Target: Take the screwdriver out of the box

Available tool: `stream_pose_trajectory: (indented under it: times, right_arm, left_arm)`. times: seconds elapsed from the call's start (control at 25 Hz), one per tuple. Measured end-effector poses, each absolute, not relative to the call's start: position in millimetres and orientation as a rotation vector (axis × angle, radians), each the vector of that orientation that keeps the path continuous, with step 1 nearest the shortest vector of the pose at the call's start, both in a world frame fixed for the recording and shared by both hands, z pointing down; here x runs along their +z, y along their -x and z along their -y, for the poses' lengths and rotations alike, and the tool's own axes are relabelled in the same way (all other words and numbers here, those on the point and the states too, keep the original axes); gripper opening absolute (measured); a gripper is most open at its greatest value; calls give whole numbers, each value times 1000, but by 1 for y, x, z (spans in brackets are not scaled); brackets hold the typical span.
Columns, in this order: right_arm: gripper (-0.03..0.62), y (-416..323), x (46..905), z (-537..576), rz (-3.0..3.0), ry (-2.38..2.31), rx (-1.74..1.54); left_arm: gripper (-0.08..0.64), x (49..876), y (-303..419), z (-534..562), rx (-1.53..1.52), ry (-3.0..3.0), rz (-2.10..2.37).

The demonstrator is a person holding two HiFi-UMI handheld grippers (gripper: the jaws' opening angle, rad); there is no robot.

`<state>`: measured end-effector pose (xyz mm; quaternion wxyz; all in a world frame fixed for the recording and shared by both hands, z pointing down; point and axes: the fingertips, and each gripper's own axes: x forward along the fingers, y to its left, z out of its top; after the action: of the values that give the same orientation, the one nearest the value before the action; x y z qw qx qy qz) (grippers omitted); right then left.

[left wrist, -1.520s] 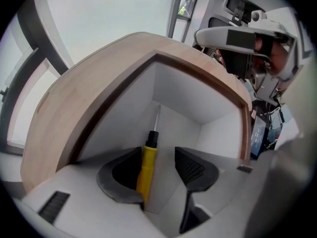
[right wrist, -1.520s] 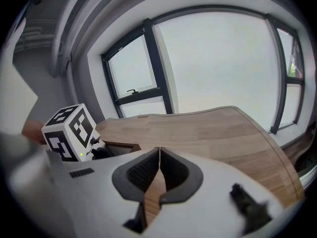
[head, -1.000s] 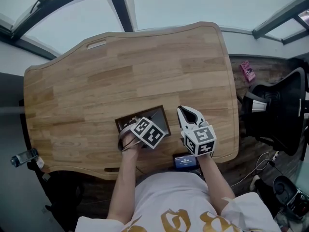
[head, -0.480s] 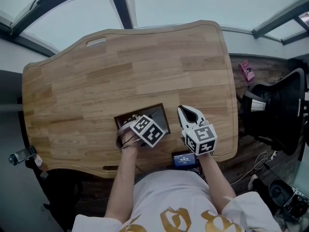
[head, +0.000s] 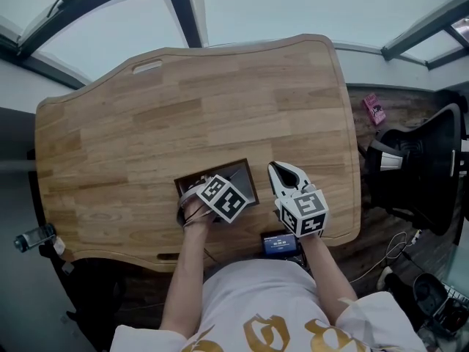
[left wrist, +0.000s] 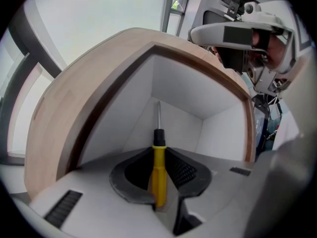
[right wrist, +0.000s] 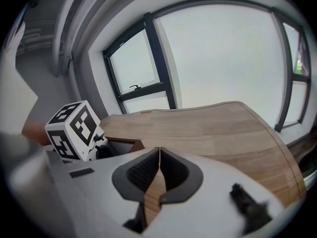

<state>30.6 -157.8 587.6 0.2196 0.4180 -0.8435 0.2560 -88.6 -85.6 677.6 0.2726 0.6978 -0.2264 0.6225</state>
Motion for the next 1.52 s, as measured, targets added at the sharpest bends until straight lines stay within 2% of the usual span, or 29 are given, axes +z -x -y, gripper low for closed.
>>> stream_pose_trajectory:
  times: [0.76, 1.52]
  right_arm:
    - [32, -39, 567, 155, 2356, -1213, 668]
    - [32, -33, 547, 151, 2392, -1221, 638]
  left_arm:
    - [77, 674, 86, 85, 1680, -1914, 628]
    - [77, 642, 84, 88, 1541, -2010, 733]
